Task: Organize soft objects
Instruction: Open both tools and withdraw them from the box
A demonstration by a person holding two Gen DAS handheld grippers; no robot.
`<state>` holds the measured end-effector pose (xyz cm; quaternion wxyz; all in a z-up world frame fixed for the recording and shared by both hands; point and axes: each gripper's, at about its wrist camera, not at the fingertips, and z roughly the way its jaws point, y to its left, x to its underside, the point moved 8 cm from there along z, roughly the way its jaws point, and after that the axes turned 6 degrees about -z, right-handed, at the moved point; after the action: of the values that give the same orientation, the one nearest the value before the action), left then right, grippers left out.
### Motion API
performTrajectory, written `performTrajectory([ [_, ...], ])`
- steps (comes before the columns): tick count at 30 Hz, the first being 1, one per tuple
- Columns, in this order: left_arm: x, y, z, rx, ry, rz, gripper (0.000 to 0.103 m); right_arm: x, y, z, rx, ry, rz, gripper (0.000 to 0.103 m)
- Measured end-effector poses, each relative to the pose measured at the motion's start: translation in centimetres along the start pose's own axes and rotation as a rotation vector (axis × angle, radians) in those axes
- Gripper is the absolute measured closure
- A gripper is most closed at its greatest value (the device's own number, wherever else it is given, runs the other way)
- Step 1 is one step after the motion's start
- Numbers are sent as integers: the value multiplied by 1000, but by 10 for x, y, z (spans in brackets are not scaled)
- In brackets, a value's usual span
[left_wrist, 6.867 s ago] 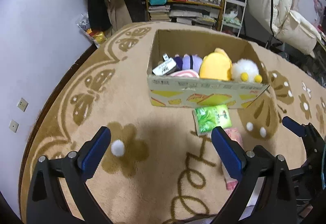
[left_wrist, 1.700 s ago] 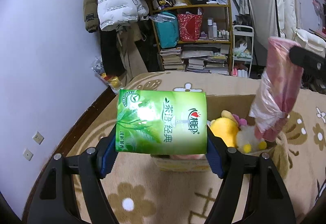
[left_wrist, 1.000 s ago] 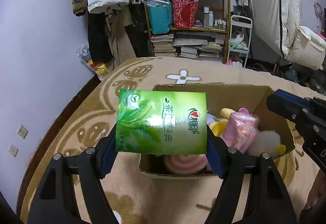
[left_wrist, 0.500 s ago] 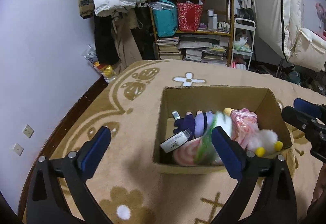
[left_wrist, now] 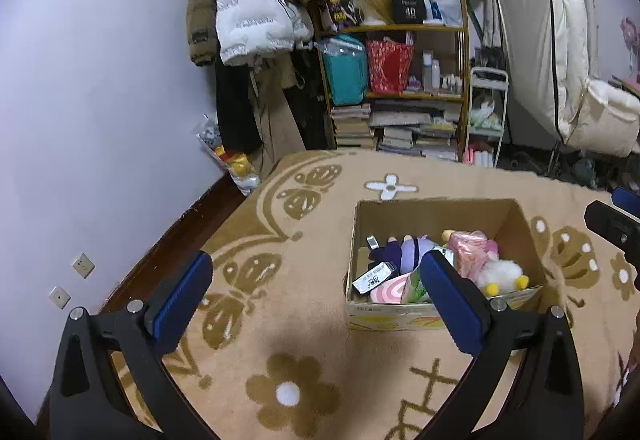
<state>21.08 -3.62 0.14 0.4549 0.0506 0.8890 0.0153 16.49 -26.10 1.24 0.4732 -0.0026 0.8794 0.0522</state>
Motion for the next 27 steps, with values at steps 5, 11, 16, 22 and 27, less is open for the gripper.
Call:
performTrajectory([
  [5, -6, 11, -36, 6, -51, -29, 1, -4, 4, -34, 8, -53, -15, 0],
  [11, -7, 19, -73, -19, -134, -34, 1, 4, 4, -63, 9, -103, -17, 0],
  [16, 3, 23, -96, 26, -177, -82, 1, 17, 4, -77, -14, -145, -8, 0],
  [22, 21, 22, -101, 37, -202, -84, 1, 34, 2, -83, 19, -200, -7, 0],
  [27, 34, 16, -97, 50, -214, -79, 1, 50, -4, -75, 23, -211, 26, 0],
])
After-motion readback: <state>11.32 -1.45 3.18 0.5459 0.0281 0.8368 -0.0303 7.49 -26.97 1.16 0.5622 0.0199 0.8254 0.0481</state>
